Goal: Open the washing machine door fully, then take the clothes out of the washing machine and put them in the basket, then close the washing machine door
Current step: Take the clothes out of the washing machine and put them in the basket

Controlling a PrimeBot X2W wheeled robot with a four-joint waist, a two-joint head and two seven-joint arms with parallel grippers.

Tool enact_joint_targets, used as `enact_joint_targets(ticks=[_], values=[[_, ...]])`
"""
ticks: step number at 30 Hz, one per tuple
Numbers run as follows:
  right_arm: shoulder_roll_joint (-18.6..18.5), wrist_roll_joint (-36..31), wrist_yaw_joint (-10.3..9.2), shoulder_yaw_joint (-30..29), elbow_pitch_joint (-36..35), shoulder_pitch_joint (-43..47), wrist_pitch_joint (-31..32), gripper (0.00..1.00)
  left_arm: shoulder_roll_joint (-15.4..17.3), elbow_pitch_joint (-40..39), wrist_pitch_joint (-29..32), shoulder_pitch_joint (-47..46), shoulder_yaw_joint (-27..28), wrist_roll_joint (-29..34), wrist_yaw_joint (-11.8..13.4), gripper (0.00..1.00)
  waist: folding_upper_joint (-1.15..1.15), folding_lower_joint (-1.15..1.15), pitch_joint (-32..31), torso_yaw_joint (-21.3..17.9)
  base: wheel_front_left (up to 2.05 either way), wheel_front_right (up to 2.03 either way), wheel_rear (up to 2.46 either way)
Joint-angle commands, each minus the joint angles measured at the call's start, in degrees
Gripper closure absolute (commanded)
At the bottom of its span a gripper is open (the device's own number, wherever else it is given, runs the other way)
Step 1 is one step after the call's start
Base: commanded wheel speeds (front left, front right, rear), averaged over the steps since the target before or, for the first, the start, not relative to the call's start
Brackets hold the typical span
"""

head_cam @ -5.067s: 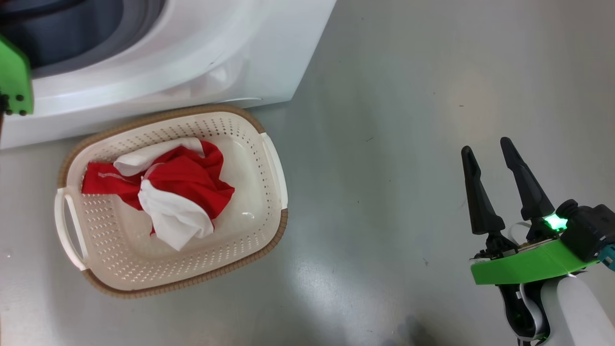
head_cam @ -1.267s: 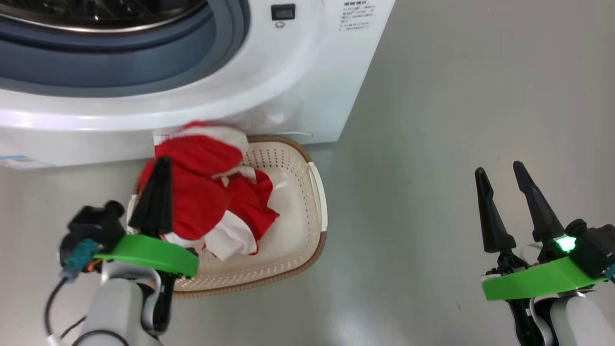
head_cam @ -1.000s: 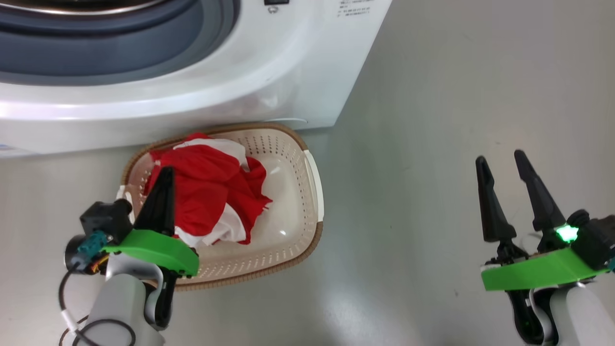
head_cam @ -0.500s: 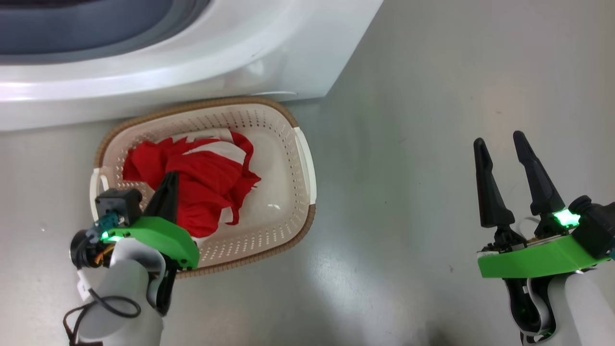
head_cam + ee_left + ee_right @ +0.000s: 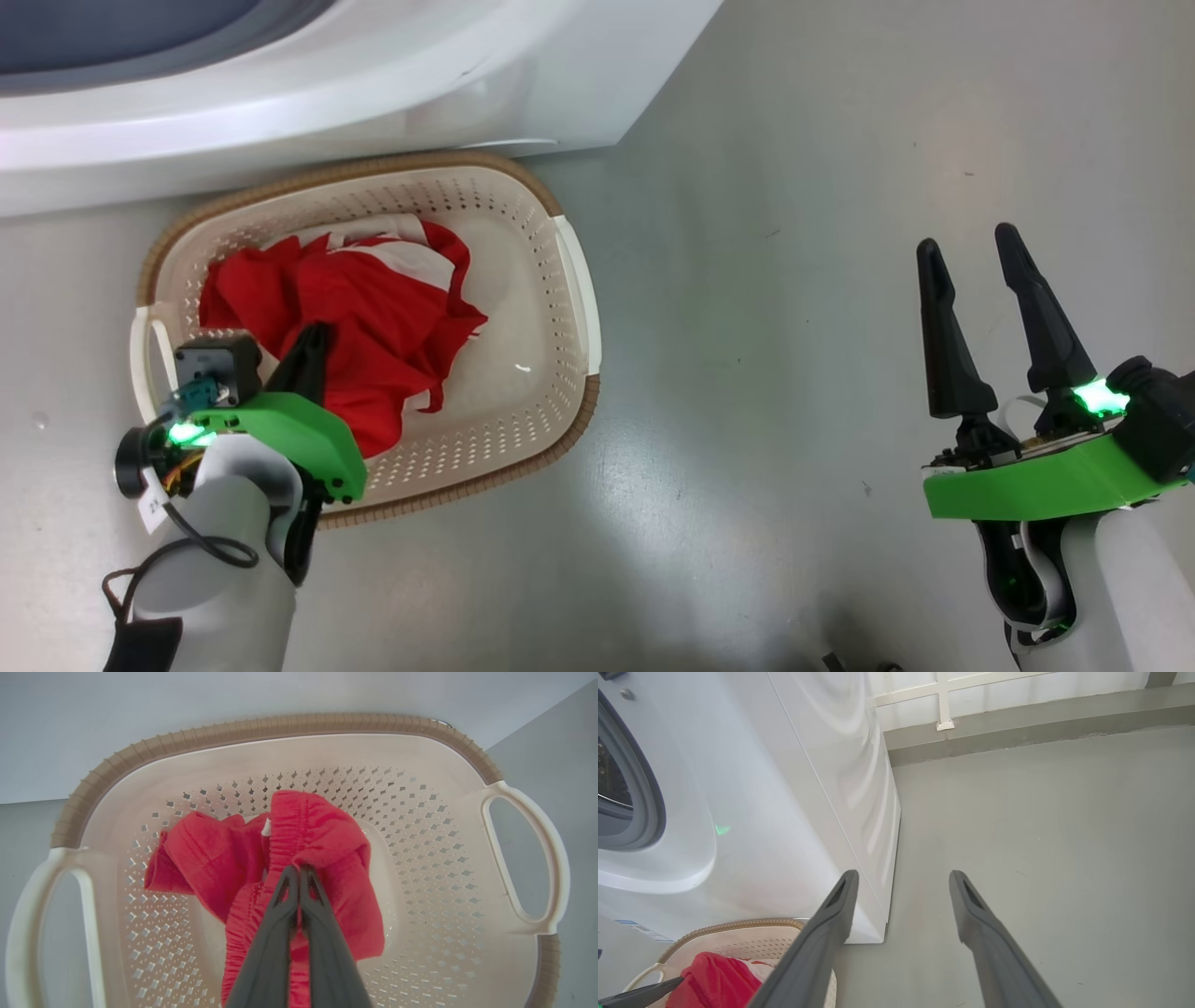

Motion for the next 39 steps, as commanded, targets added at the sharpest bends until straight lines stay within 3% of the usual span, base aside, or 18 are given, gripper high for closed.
enact_joint_targets(ticks=[1,3,5,6,8,10,12,13,39], values=[[-0.09,0.18,0.36,1.51,-1.37,0.23,-0.37,0.00,1.70,0.05,-0.29,0.38,0.98,-0.62,-0.32,1.00,0.00,0.00,0.19,-0.16,0.00,0.00,0.00],[-0.04,0.19,0.36,1.60,-1.34,0.15,-0.37,0.00,1.88,0.61,-0.29,-0.03,0.74,-0.83,-0.32,0.97,0.00,0.00,0.32,-0.25,0.00,0.00,0.00],[0.00,0.19,0.36,1.65,-1.26,0.07,-0.37,0.00,2.08,0.96,-0.29,-0.36,0.49,-1.12,-0.32,0.82,0.00,0.00,0.38,-0.30,0.00,0.00,0.00],[0.03,0.18,0.36,1.59,-1.22,0.04,-0.37,0.00,2.16,1.21,-0.29,-0.54,0.20,-1.40,-0.32,0.65,0.00,0.00,0.35,-0.27,0.00,0.00,0.00],[0.05,0.15,0.36,1.53,-1.16,0.08,-0.37,0.00,2.15,1.33,-0.29,-0.60,-0.06,-1.72,-0.32,0.51,0.00,0.00,0.21,-0.19,0.00,0.00,0.00],[0.07,0.13,0.36,1.46,-1.09,0.09,-0.37,0.00,2.15,1.32,-0.29,-0.55,-0.28,-2.07,-0.32,0.22,0.00,0.00,-0.01,-0.09,0.00,0.00,0.00],[0.07,0.10,0.36,1.38,-1.01,0.11,-0.37,0.00,2.12,1.14,-0.29,-0.41,-0.42,-2.41,-0.32,0.03,0.00,0.00,-0.32,0.05,0.00,0.00,0.00],[0.07,0.08,0.36,1.35,-0.97,0.11,-0.37,0.00,2.10,0.94,-0.29,-0.31,-0.42,-2.60,-0.32,0.00,0.00,0.00,-0.51,0.12,0.00,0.00,0.00],[-1.50,0.24,0.36,1.36,1.25,3.19,-0.37,0.00,2.33,-11.11,-0.29,8.05,2.38,-3.12,-0.32,0.00,0.00,0.00,-12.19,2.43,0.00,0.00,0.00]])
